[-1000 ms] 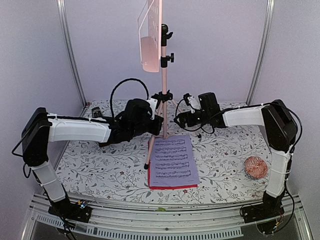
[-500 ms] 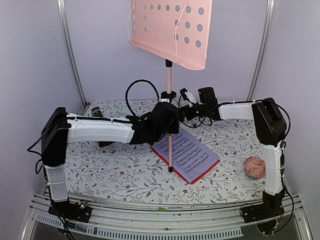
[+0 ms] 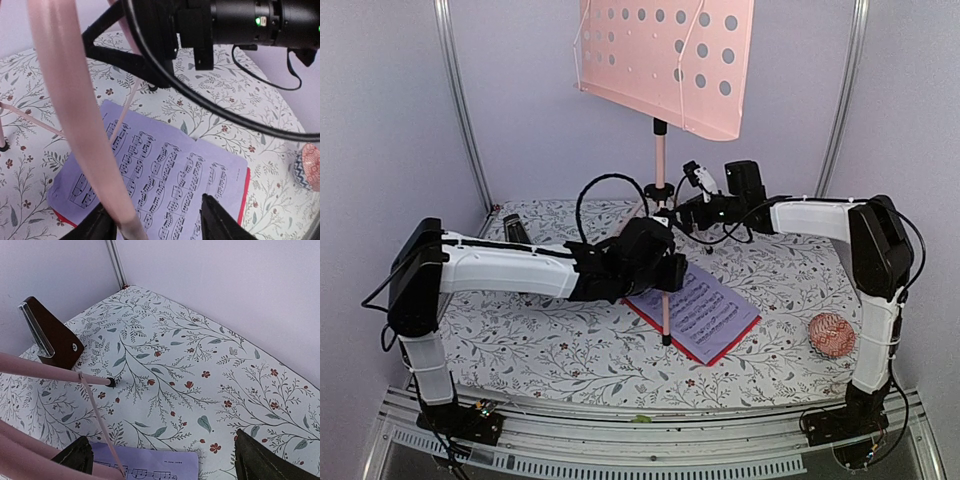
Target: Set up the instrument practice props
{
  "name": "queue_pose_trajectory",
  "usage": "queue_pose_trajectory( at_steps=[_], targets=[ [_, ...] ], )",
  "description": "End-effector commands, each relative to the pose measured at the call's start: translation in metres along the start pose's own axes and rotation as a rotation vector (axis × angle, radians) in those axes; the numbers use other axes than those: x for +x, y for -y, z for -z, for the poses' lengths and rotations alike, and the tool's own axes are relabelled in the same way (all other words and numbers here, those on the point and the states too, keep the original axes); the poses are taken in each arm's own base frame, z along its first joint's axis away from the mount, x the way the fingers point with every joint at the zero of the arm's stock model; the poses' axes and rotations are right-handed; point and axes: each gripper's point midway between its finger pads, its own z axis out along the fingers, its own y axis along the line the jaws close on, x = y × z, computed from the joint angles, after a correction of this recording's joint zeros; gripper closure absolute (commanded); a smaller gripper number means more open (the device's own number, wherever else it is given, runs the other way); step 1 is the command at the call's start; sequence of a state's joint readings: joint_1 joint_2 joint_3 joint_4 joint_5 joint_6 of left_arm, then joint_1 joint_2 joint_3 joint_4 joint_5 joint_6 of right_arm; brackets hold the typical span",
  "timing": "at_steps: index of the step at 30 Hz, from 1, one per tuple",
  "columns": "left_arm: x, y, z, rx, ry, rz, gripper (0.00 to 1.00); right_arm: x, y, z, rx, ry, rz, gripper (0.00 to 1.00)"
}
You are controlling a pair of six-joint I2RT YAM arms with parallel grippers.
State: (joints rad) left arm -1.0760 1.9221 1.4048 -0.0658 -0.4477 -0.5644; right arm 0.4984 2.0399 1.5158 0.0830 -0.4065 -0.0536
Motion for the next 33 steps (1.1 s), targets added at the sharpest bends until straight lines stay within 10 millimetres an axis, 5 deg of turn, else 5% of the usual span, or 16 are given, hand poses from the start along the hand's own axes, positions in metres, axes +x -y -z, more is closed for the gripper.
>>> queue_pose_trajectory(
  at_steps=[1, 7, 15, 24, 30, 33],
  targets=[
    [-0.026, 0.012, 0.039, 0.145, 0.038, -0.013, 0.39, -0.022, -0.012, 0.023, 0.002, 0.044, 0.007, 0.01],
    [-0.057, -0.038, 0.055, 0.171, 0.090, -0.023, 0.28, -0.027, -0.010, 0.051, 0.077, 0.064, -0.022, 0.01],
    [-0.100, -0.101, 0.028, 0.302, 0.168, -0.169, 0.23, -0.014, -0.032, 0.093, 0.099, 0.118, -0.159, 0.01],
    [-0.098, -0.103, -0.014, 0.521, 0.151, -0.455, 0.22, 0.013, -0.093, 0.106, 0.076, 0.124, -0.178, 0.01],
    [-0.094, -0.108, -0.051, 0.515, 0.152, -0.525, 0.23, 0.033, -0.118, 0.084, 0.062, 0.095, -0.206, 0.01],
    [-0.089, -0.108, -0.064, 0.527, 0.120, -0.530, 0.32, 0.040, -0.117, 0.074, 0.079, 0.077, -0.224, 0.01]
  ],
)
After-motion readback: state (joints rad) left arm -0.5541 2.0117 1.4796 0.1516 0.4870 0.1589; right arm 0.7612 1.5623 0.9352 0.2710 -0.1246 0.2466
